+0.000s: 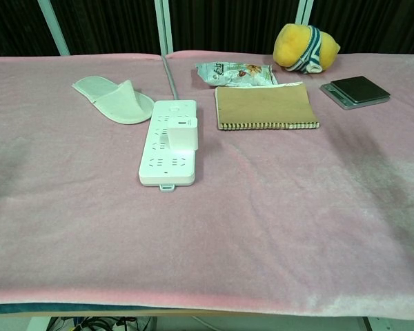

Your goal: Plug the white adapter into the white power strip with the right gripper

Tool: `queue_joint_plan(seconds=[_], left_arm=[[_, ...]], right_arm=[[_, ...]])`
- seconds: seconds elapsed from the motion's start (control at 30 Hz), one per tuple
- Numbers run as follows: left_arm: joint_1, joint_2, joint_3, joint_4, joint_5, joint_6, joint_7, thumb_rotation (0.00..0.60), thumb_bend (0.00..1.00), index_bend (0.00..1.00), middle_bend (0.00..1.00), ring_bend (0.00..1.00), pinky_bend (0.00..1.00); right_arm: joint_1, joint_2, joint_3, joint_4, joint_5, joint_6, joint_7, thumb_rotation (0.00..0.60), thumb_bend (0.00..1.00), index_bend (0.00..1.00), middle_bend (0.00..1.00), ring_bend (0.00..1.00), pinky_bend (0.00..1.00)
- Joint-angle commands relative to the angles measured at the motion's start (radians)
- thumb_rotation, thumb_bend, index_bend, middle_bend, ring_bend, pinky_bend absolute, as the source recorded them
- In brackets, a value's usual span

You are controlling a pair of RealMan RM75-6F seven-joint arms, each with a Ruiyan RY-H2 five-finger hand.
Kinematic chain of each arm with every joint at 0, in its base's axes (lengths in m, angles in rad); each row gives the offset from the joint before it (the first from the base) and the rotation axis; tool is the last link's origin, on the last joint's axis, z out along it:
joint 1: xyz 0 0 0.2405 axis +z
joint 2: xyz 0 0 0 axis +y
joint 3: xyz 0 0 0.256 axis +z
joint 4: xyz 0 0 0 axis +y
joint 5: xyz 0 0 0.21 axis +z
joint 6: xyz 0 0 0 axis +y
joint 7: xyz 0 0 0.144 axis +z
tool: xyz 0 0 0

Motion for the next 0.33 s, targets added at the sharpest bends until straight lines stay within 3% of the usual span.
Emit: queue_joint_plan(seconds=[0.03,0.33], left_arm=[[0.001,0.004,0.007,0.000,0.028,0.010,-0.012,0.600,0.33,0.12,0.03,0.00,0.00],[0.010,-0.001,0.015,0.021,0.105,0.057,-0.048,0.600,0.33,0.12,0.03,0.00,0.00]], right_arm=[[-0.157,-0.035,-0.141,0.139,-0.212,0.165,0.168,0.600,0.08,0.10,0.00,0.13,0.10],[-0.196,-0.116,-0.141,0.300,-0.249,0.200,0.234,0.600,0.08,0.10,0.00,0.13,0.10]])
